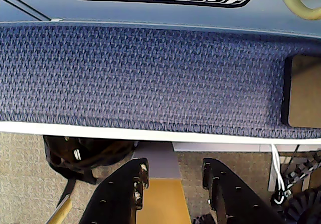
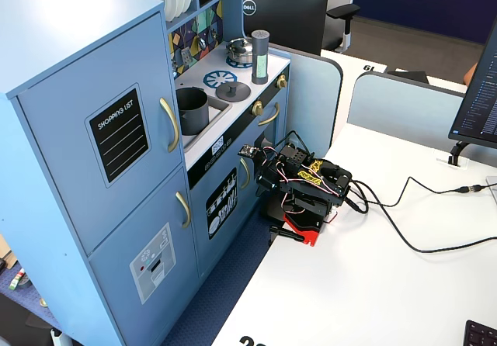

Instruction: Put salt in the gray recipient

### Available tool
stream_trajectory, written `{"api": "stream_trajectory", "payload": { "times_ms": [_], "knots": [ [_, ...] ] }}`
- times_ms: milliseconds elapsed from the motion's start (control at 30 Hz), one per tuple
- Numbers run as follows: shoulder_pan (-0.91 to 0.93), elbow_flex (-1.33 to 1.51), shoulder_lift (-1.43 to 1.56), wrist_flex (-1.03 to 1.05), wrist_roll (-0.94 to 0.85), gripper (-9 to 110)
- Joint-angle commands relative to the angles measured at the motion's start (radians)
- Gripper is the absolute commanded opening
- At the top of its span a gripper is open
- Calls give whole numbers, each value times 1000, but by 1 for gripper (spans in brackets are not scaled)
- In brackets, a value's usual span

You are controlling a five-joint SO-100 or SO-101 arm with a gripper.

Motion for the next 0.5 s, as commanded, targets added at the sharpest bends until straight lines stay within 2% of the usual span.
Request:
{"api": "stream_trajectory", "payload": {
  "times_ms": [0, 267, 367, 467],
  "knots": [
    [46, 2, 9, 5, 12, 0],
    [49, 0, 8, 5, 5, 0],
    [67, -43, -12, -112, 60, 0],
    [127, -250, -155, -233, 77, 0]
  ]
}}
